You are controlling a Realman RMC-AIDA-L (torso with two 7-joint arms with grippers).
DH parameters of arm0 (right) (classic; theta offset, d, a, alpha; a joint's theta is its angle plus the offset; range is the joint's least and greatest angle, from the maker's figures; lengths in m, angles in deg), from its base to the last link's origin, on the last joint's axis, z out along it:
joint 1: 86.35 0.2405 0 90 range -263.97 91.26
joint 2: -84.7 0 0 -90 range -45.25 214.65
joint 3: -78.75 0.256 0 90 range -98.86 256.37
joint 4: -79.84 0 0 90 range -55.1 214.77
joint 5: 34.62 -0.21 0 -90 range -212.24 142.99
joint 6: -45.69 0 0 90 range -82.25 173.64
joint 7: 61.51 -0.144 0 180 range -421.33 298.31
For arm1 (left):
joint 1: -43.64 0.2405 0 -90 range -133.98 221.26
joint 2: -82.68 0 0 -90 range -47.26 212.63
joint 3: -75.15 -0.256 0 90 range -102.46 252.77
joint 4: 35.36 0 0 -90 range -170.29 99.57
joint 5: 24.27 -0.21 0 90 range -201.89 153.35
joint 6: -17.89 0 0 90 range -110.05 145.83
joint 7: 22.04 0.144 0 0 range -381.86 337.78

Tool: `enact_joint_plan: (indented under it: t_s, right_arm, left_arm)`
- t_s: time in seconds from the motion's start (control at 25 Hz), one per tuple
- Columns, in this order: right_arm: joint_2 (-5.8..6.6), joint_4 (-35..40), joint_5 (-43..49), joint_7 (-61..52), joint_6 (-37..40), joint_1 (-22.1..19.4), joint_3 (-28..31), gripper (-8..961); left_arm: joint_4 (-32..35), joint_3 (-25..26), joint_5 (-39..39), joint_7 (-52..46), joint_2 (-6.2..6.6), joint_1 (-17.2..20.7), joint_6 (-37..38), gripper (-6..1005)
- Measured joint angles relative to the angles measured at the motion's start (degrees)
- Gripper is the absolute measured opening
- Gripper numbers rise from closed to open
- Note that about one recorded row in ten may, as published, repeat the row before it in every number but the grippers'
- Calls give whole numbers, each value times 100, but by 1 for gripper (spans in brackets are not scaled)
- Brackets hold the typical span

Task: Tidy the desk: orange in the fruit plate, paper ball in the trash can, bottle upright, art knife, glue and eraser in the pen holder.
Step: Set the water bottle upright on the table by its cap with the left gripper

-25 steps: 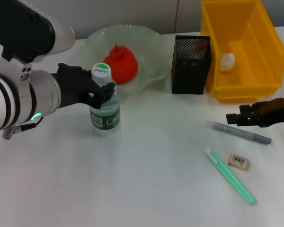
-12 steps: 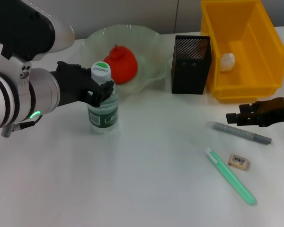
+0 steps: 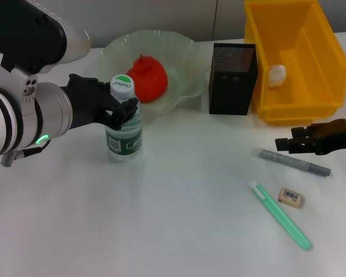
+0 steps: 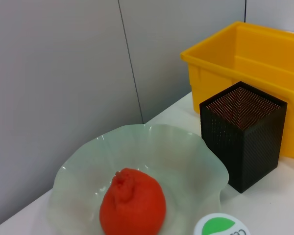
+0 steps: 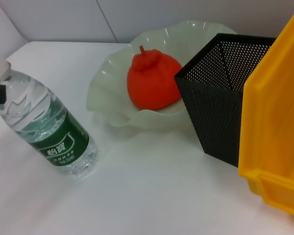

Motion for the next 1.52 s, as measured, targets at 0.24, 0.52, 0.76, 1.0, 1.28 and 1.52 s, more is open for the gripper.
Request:
enact_joint_plan:
  t_s: [0.24,0.52,0.76,1.0,1.28,1.52]
  right_arm:
    - [0,0,0,0,7,-6,0,653]
    - [0,0,0,9,34,-9,0,654]
    - [0,0,0,9,39,-17,0,653]
    - [0,0,-5,9,37,-13,0,653]
    - [0,0,-9,9,36,-2,0,654]
    - [0,0,-9,9,38,-3,0,653]
  left_arm:
    - [13,1,3,0,0,0,9,443]
    - [3,14,-7,0,-7,3,6,442]
    - [30,73,-14,0,-3,0,29,442]
    - [48,86,-10,-3,0,-19,13,441]
    - [52,181,19,-75,-10,-19,-45,441]
    - [23,313,97,-128,-16,-50,-186,440]
